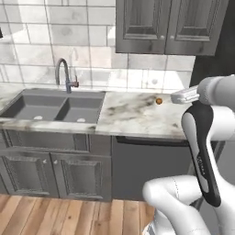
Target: Place the beer on the top shelf of the fridge to keep it out of children's reach, and place the lemon and apple on lower shelves for easy access.
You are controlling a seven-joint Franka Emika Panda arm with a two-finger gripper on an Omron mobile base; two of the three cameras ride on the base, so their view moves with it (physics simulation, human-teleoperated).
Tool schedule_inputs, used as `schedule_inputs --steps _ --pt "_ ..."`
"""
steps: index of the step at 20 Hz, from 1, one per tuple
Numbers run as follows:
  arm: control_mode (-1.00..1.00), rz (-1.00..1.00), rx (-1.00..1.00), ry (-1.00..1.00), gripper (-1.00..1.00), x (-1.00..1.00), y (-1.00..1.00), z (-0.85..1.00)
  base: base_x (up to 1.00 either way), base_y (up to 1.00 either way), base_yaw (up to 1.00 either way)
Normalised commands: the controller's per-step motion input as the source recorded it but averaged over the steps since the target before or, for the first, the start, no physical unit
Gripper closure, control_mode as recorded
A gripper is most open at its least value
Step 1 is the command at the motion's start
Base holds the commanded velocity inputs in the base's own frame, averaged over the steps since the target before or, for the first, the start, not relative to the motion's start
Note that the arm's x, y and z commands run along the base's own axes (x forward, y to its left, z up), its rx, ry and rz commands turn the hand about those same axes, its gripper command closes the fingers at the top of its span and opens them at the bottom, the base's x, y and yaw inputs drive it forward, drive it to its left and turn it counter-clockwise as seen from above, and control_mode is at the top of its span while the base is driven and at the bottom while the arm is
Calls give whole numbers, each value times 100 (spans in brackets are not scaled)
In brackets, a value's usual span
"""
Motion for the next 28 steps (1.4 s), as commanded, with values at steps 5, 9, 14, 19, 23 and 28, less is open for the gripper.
schedule_inputs --steps 5,9,14,19,23,28 --pt "100 0 0 0 -100 0 0 0 65 57 -37" --pt "100 0 0 0 -100 0 0 0 76 61 -38" --pt "100 0 0 0 -100 0 0 0 80 33 -34" --pt "100 0 0 0 -100 0 0 0 82 -1 -27" --pt "100 0 0 0 -100 0 0 0 63 -17 -22" --pt "-100 -20 0 3 -100 42 -27 -41 0 0 0"
